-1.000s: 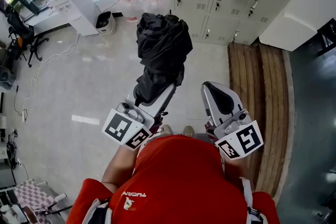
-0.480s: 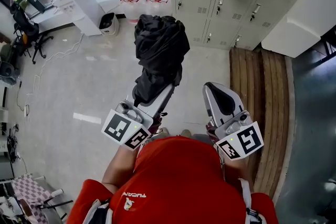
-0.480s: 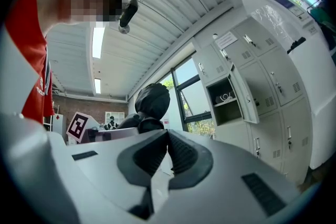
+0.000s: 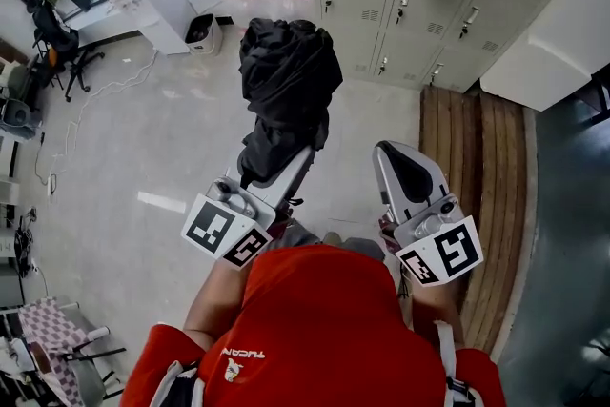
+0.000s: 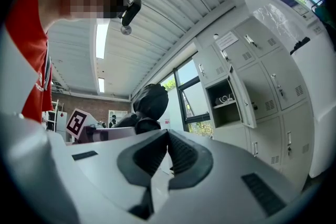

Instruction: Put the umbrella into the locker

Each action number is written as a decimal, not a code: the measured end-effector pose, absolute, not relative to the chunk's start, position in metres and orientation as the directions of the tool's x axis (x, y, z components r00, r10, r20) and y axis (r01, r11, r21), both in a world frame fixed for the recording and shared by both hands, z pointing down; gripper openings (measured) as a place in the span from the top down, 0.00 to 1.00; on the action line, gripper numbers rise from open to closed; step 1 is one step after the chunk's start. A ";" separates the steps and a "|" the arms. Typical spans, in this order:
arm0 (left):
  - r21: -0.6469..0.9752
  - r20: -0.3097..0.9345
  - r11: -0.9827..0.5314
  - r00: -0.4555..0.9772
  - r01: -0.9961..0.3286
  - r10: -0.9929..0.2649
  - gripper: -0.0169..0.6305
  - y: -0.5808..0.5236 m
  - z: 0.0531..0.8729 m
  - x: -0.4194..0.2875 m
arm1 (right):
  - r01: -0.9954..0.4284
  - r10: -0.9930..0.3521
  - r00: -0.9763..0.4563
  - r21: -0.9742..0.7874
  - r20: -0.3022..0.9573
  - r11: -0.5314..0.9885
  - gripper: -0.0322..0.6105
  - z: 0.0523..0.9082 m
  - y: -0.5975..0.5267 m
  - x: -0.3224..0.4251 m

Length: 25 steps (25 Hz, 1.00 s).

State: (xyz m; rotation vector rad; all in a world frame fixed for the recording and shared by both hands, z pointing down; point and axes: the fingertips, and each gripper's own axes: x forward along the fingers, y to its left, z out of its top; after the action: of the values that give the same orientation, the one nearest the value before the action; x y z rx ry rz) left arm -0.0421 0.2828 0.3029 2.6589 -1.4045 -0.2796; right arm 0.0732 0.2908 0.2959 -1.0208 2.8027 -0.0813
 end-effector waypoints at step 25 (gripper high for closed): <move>0.200 -0.109 -0.617 0.609 -0.761 -0.786 0.65 0.128 0.307 -0.079 | -0.702 -0.707 -0.700 -0.081 -0.102 0.707 0.95 0.294 0.144 0.038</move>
State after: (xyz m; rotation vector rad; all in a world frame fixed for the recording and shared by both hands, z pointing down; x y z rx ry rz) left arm -0.0787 0.1284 0.3071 2.6964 -1.3038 -0.2810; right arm 0.0385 0.1441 0.2943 -1.1547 2.7858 -0.0545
